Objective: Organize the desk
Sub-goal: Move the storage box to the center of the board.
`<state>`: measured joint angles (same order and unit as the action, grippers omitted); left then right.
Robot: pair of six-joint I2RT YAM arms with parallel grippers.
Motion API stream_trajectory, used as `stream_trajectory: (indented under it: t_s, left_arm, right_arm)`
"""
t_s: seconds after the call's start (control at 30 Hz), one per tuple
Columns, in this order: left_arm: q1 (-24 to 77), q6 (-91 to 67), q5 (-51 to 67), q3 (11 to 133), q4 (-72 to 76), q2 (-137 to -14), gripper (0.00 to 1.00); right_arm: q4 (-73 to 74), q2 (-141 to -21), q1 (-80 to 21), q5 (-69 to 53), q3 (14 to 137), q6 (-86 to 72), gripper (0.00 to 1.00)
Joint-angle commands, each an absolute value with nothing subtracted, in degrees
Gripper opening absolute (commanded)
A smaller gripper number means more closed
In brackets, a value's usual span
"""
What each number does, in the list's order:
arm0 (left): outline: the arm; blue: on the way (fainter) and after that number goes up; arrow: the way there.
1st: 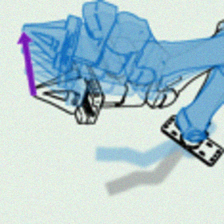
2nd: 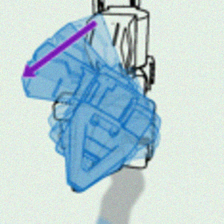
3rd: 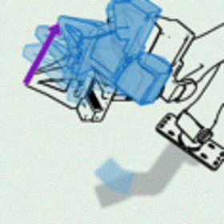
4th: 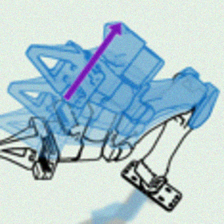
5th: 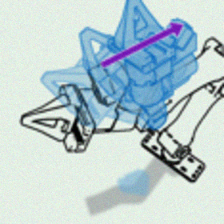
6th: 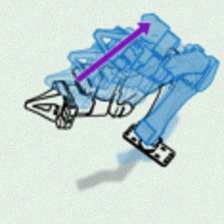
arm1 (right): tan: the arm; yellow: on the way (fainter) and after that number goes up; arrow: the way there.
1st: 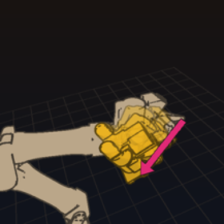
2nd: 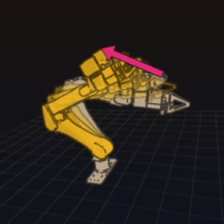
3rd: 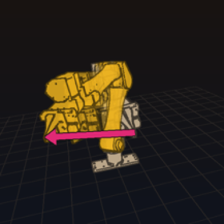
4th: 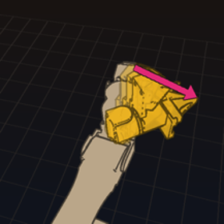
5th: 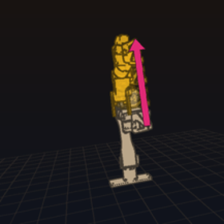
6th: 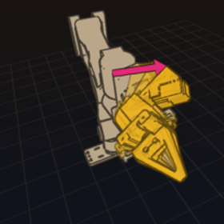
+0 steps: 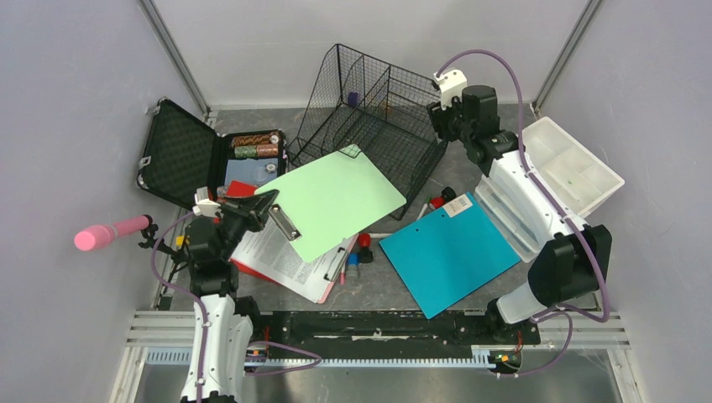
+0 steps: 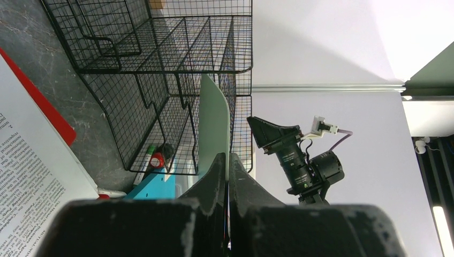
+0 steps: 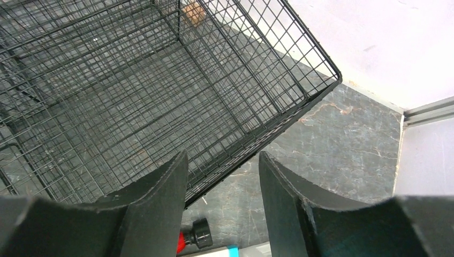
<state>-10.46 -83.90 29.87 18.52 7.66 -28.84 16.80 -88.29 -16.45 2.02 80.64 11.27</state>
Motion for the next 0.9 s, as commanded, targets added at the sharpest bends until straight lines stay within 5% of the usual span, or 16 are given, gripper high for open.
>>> stream_trajectory:
  t_s: [0.0,0.87]
  left_arm:
    - [-10.55,-82.0,25.22,19.07,12.67,-28.23,0.02]
    - [-10.11,-83.24,25.03,18.45,5.81,-26.7,0.02]
  right_arm:
    - [26.27,-86.09,-15.64,0.82,76.51,10.22,0.56]
    - [25.17,-73.71,-15.73,-12.64,64.64,3.98,0.44]
